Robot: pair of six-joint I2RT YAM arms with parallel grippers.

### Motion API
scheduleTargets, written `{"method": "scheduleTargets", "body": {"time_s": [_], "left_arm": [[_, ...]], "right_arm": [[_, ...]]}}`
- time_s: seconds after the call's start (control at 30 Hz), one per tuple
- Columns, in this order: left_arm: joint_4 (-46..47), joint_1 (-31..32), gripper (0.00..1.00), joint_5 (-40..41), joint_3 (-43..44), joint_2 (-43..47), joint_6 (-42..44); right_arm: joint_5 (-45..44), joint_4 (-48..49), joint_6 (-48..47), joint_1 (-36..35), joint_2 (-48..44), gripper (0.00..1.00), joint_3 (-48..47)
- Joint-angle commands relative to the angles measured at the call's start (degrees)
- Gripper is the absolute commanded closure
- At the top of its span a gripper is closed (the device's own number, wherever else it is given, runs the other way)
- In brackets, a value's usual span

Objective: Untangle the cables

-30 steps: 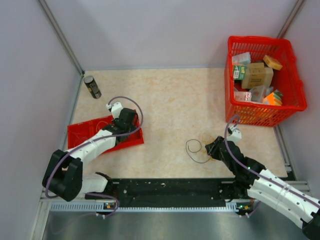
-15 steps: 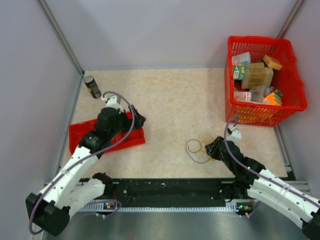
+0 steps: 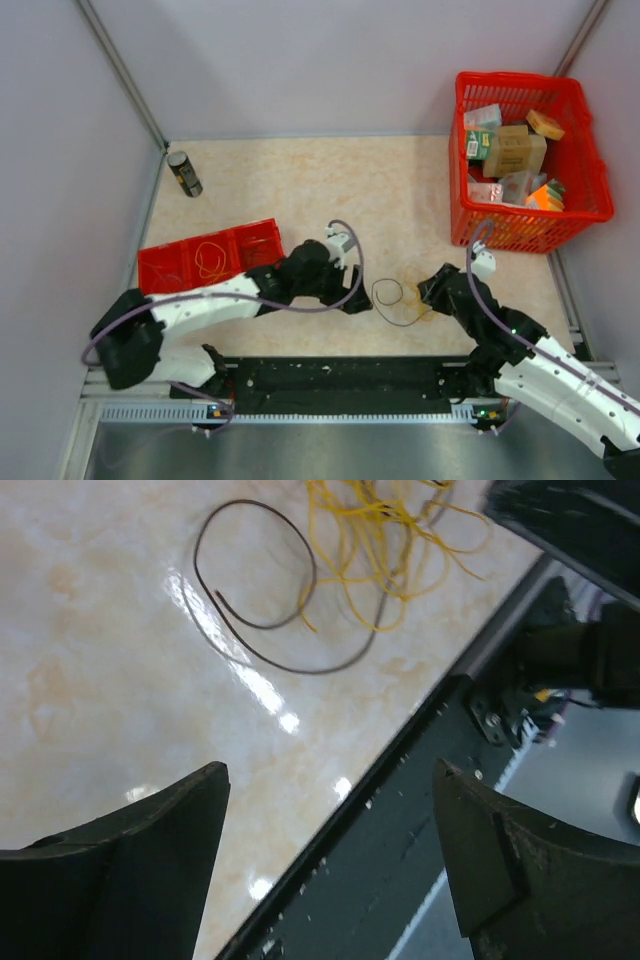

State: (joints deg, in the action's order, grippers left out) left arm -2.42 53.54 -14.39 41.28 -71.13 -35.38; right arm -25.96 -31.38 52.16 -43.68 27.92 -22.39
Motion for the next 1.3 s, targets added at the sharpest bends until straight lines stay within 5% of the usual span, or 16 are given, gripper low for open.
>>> {"method": "scheduleTargets", "body": {"time_s": [0.0, 0.3, 0.47, 0.53, 0.77, 0.9, 0.93, 1.13, 1.27], "left_arm": [[-2.8, 1.0, 0.17, 7.7, 10.9, -15.7, -2.7], [6.8, 1.6, 0.42, 2.2, 14.8, -32.1, -12.2], [8.4, 1.7, 0.74, 2.7, 13.1, -31.7, -12.6], [9.0, 1.7, 1.00, 4.1, 11.7, -28.6, -10.9], [-2.2, 1.7, 1.00, 18.6, 6.0, -6.3, 0.3], [-10.5, 1.7, 1.00, 25.2, 2.8, 14.8, 6.4], [-12.7, 1.6, 1.00, 27.3, 2.8, 19.4, 8.1], [-20.8, 1.7, 1.00, 39.2, 6.4, 45.4, 18.5], [-25.5, 1.7, 1.00, 42.8, 16.5, 51.0, 23.7]], "right_arm": [[0.7, -5.6, 1.8, 0.9, 1.3, 0.60, -5.0], [3.6, -2.3, 4.4, 1.0, 2.3, 0.60, -1.3], [9.9, 6.7, 4.2, 1.0, 9.5, 0.60, 0.4], [12.8, 11.1, 3.6, 1.0, 14.2, 0.60, 0.4], [16.3, 16.9, 2.6, 3.0, 30.3, 0.60, -3.0], [23.4, 21.2, 4.4, 14.3, 35.0, 0.71, 1.4], [25.6, 22.7, 4.2, 16.4, 34.5, 0.78, 2.4], [20.2, 20.1, 4.5, 20.9, 22.9, 0.78, 5.1], [18.9, 18.8, 4.8, 22.5, 20.6, 0.74, 5.9]]}}
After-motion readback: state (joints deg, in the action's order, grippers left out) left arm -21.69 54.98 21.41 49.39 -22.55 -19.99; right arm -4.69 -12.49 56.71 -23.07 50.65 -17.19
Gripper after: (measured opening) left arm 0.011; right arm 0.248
